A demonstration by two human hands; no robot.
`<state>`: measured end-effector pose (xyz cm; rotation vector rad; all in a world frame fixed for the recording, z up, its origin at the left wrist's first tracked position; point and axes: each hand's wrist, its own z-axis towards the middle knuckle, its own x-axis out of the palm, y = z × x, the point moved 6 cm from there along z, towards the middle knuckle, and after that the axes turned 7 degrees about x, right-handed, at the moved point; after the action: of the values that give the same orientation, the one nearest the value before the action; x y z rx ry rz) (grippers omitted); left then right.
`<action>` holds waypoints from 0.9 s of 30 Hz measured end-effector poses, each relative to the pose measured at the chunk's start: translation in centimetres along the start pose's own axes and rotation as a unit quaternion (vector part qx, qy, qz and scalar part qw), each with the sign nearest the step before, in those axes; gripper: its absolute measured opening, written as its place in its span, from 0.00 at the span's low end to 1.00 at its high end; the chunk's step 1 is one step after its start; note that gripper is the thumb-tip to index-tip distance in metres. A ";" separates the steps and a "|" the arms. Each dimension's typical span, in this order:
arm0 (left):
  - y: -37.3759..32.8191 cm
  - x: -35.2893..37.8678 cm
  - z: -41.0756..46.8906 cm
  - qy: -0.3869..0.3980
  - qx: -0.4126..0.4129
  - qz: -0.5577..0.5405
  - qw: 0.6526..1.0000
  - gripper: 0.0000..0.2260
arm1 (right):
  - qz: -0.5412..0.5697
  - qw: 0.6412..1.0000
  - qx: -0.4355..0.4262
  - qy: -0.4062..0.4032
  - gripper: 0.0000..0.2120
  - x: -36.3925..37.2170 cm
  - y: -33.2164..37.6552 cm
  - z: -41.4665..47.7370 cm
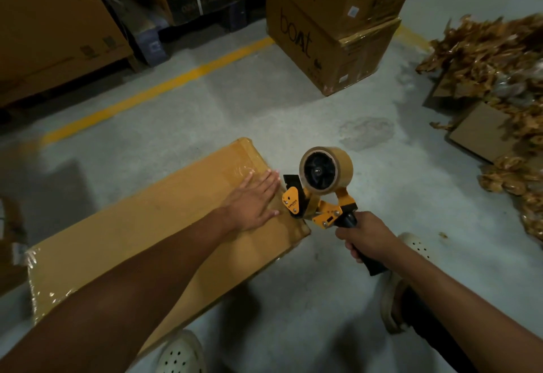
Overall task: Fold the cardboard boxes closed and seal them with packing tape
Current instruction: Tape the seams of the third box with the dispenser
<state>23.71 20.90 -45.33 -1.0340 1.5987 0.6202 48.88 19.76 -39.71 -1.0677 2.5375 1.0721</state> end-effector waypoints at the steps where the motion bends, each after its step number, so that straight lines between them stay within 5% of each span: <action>1: -0.8 0.0 0.0 0.002 0.030 0.008 1.000 0.34 | 0.005 1.000 -0.002 0.000 0.03 0.0 0.0 -0.1; 23: -3.4 0.7 0.5 0.049 0.027 -0.036 0.998 0.32 | -0.063 0.997 0.048 0.023 0.05 -2.5 -4.3 -4.5; 27: -4.4 -0.1 0.5 0.070 -0.009 -0.021 0.997 0.41 | -0.057 0.997 0.051 0.022 0.05 -2.3 -4.5 -4.7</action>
<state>27.81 19.24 -44.85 -1.1428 1.6910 0.5457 54.14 15.62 -37.82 -1.2027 2.5006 0.8891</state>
